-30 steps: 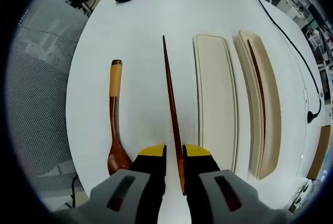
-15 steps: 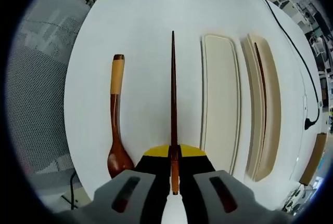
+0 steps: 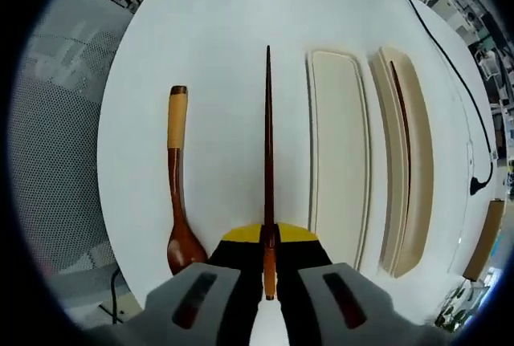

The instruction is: Arrange the utensils inside the cutlery case until each visible utensil rests in its matching compartment.

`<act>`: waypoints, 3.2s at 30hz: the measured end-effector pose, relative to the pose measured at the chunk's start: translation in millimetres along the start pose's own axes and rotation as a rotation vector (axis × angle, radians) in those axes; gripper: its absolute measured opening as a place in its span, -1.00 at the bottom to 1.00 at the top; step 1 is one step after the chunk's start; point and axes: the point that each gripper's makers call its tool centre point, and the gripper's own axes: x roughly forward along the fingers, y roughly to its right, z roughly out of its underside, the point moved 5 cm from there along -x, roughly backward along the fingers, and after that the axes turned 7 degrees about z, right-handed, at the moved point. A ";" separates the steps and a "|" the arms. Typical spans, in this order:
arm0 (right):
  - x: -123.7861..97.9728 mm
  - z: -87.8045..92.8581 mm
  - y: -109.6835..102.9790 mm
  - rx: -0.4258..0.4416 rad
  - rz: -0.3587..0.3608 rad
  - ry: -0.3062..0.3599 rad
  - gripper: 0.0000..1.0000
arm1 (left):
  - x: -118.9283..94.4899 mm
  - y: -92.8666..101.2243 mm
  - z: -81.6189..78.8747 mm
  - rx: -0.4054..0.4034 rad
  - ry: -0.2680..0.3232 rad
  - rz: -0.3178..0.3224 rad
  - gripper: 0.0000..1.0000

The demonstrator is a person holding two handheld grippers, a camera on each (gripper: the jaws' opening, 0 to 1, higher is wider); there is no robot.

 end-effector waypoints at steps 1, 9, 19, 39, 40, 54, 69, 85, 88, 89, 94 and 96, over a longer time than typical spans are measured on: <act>-0.2 0.3 -0.4 -0.011 0.003 0.001 -0.98 | -0.3 -0.5 -1.1 0.001 0.002 -0.001 0.75; -3.4 4.0 -1.4 0.023 -0.014 0.005 -0.99 | -2.5 -3.6 -7.3 0.027 0.006 0.001 0.75; -19.5 3.2 -0.6 0.057 0.021 0.078 -0.99 | -3.6 -0.8 -13.6 0.041 0.026 0.003 0.75; -43.7 0.4 -6.4 0.095 0.044 0.139 -1.00 | -9.4 3.6 -8.0 0.050 0.039 0.013 0.75; -44.6 0.1 -6.7 0.092 0.042 0.138 -1.00 | -9.5 3.3 -7.4 0.050 0.040 0.013 0.75; -35.6 -3.4 -2.2 -0.010 0.045 0.066 -0.99 | -8.6 0.7 -2.4 0.039 0.036 0.006 0.75; -3.2 3.5 -5.5 0.057 -0.014 0.034 -0.99 | -13.4 -2.1 3.3 0.016 0.014 -0.021 0.75; -0.7 6.1 -7.5 0.059 0.010 0.037 -0.94 | -8.4 2.6 2.8 0.006 0.008 -0.014 0.75; -0.4 5.7 -8.3 0.078 0.001 0.042 -0.91 | -8.8 0.1 4.2 0.005 0.010 -0.013 0.76; -0.9 5.1 -8.2 0.074 0.002 0.042 -0.90 | -8.8 0.1 4.0 0.002 0.013 -0.012 0.76; -4.5 -2.9 -9.1 0.066 0.006 0.057 -0.90 | -9.0 0.8 5.3 0.003 0.007 -0.012 0.76; -2.2 -3.7 -7.7 0.061 0.006 0.050 -0.92 | -9.2 0.9 5.6 0.002 0.006 -0.012 0.76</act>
